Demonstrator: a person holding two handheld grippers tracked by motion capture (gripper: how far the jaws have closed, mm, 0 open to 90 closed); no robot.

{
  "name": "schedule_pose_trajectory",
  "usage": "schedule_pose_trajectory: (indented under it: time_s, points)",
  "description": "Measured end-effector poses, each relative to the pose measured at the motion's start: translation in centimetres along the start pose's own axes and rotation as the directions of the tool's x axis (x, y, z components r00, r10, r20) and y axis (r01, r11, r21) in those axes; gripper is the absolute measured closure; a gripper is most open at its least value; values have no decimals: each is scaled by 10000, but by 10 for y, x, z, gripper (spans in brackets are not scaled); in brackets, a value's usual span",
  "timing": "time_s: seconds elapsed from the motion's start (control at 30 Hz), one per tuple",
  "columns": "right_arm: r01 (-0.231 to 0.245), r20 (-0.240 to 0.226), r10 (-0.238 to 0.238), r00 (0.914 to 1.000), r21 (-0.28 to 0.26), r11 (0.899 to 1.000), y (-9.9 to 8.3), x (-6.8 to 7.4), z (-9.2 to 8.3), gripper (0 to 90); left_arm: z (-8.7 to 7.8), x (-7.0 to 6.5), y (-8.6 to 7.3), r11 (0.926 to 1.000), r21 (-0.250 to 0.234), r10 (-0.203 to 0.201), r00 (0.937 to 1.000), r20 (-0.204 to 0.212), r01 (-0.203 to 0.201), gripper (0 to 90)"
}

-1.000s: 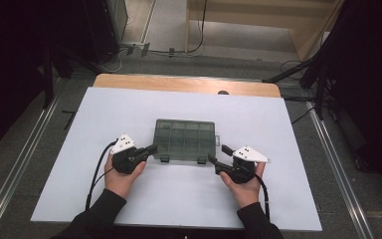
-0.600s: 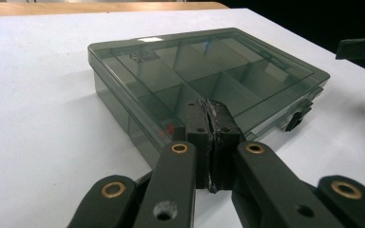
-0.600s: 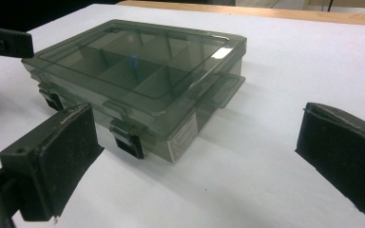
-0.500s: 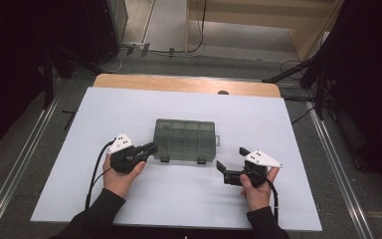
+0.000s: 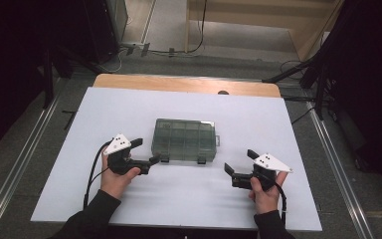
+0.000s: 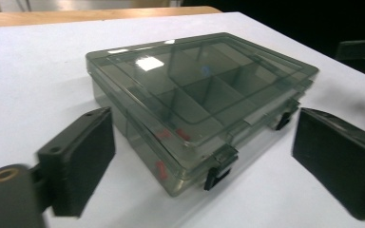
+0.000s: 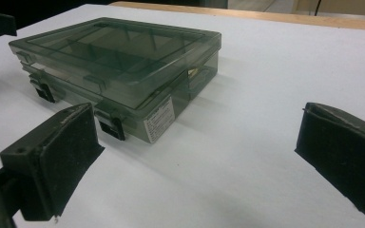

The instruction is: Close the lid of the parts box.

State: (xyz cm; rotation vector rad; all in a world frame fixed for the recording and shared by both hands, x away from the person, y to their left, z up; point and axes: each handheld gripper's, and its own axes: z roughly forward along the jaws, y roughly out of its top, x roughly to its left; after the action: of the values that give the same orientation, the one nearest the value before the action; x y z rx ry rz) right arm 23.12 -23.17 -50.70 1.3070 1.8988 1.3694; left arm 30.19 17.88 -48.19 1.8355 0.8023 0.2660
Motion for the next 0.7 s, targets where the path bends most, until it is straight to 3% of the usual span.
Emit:
schedule_pose_trajectory:
  time_s: [0.17, 0.37, 0.7]
  points:
    - [69, 99, -68, 9999, -60, 10000, -2, -3, -4, 9, -10, 2, -4, 9999, -126, 88, 10000, 43, -88, 0]
    - [35, 156, -33, 9999, -103, 9999, -4, -7, -9, 9, -23, 6, -11, 9998, -115, 144, 9997, -197, -146, 0]
    - [-16, 368, 20, 9993, -101, 9999, -7, -12, -17, 9, -45, 16, -18, 9995, -299, -59, 9989, -460, 45, 0]
